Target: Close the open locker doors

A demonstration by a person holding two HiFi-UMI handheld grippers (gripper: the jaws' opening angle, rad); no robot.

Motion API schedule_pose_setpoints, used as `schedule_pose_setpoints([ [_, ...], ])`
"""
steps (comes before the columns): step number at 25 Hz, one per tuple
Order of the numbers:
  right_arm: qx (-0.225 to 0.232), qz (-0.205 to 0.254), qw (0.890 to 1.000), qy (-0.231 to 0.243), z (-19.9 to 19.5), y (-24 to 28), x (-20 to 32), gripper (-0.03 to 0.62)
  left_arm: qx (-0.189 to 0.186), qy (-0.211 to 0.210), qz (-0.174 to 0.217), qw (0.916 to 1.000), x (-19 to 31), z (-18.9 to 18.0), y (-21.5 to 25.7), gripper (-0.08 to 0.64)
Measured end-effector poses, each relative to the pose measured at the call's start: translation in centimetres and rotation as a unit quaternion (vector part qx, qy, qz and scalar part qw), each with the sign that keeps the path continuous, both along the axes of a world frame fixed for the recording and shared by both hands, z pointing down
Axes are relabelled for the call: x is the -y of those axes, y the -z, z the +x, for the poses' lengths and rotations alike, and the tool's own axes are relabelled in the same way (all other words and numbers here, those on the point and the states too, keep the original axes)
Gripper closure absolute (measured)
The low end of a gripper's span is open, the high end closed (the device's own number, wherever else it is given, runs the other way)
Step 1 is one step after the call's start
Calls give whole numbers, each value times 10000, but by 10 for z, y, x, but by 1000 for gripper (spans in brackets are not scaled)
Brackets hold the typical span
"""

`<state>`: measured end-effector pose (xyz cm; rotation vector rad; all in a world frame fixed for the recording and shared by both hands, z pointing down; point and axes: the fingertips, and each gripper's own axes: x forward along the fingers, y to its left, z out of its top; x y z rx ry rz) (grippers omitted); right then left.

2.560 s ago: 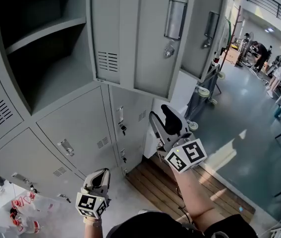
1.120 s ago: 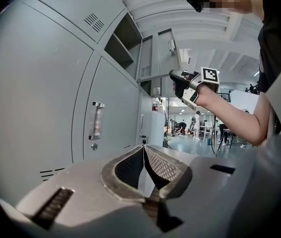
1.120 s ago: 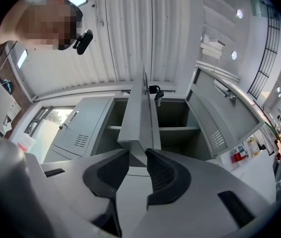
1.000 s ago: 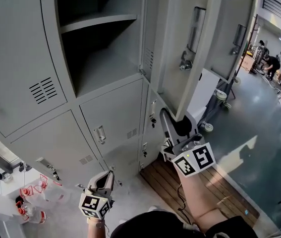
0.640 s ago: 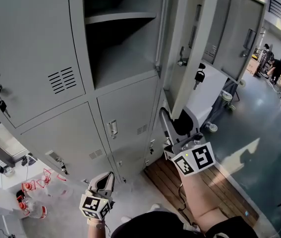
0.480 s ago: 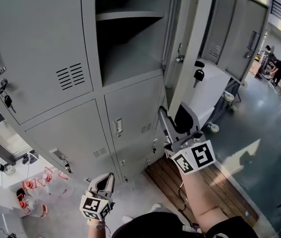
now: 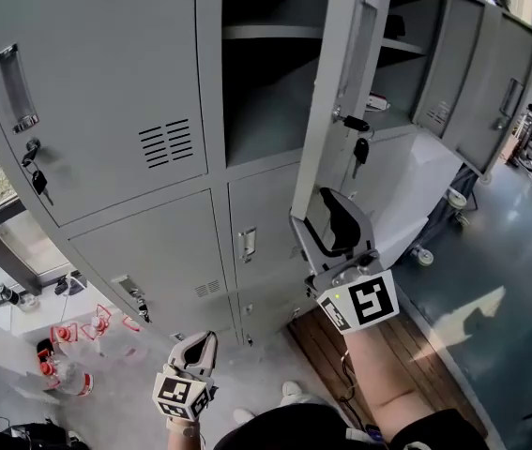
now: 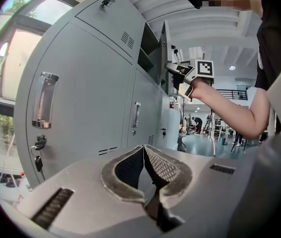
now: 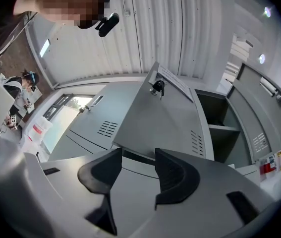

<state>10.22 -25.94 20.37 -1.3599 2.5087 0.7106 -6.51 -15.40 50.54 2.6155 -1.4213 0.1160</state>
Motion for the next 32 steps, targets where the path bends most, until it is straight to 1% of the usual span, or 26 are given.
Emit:
schedule_pose_setpoints([
  [6,-133,-66,9981,594,-27,0,20,368,-7,499,15,9988,5,-9,7,537],
  [9,-161,-80,9961,865,-38,2,27,360,72,695,51,9975,6,-14,8,537],
  [12,-194,-83,9944,1038,-48,6,36,359,140,864,41,9962,6,-17,7,537],
  [16,-55,-286,9926,1181,-56,8,54,360,155,1067,48,9942,5,-20,8,537],
  [19,52,-411,9922,1180,-61,10,67,367,182,1165,63,9930,5,-23,9,537],
  [22,53,-533,9923,1116,-66,9,80,367,167,1254,43,9920,7,-25,9,537],
  [25,150,-612,9929,1007,-65,10,89,368,152,1307,45,9913,9,-25,10,537],
  [28,236,-579,9946,830,-60,12,93,417,186,1307,70,9912,11,-25,10,537],
  [32,271,-569,9955,705,-58,12,95,440,117,1367,36,9905,13,-27,10,537],
])
